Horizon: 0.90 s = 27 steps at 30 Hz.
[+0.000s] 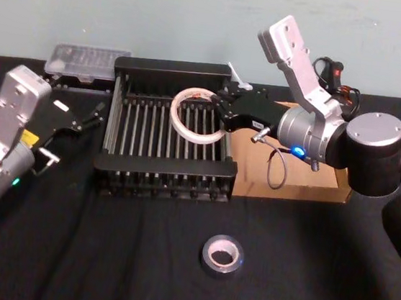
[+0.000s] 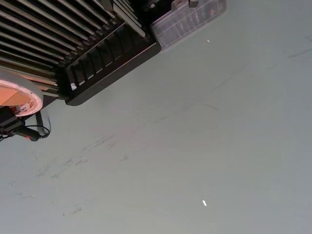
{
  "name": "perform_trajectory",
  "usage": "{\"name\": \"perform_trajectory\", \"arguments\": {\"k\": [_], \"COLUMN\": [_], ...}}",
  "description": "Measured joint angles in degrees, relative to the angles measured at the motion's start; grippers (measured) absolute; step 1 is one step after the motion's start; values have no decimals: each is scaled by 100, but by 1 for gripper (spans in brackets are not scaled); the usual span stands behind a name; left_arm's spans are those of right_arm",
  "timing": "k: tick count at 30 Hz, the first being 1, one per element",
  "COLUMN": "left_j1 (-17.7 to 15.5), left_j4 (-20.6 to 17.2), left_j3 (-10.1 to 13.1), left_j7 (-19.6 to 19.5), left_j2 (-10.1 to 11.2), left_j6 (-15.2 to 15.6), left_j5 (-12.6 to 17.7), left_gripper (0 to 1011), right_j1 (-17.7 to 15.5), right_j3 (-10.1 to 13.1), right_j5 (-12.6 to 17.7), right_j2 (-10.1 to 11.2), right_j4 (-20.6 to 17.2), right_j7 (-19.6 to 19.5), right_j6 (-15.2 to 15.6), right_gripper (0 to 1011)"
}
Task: Pick up the white tape and place it into the black box , Pick up the silver tape and place it into the brown box.
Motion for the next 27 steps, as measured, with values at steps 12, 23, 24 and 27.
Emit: {"name": "perform_trajectory", "arguments": {"k": [12,23,24,27], "left_j1": [0,0,0,0], "left_j4": [0,0,0,0], "left_j3": [0,0,0,0], "left_j7": [0,0,0,0], "left_j2": [0,0,0,0], "left_j6": [0,0,0,0], "left_j5": [0,0,0,0], "left_gripper": [1001,1001,1001,1001], "right_j1": [-4,-8,-8,-10], "right_j3": [4,10,10,11], "right_j5": [2,7,8,9], "right_j2": [9,15,16,17], "right_j4": [-10,-20,-20,-22], "right_j7": [-4,-4,-4,-5], "right_j6": [4,9,9,11], "right_gripper": [95,257,305,398]}}
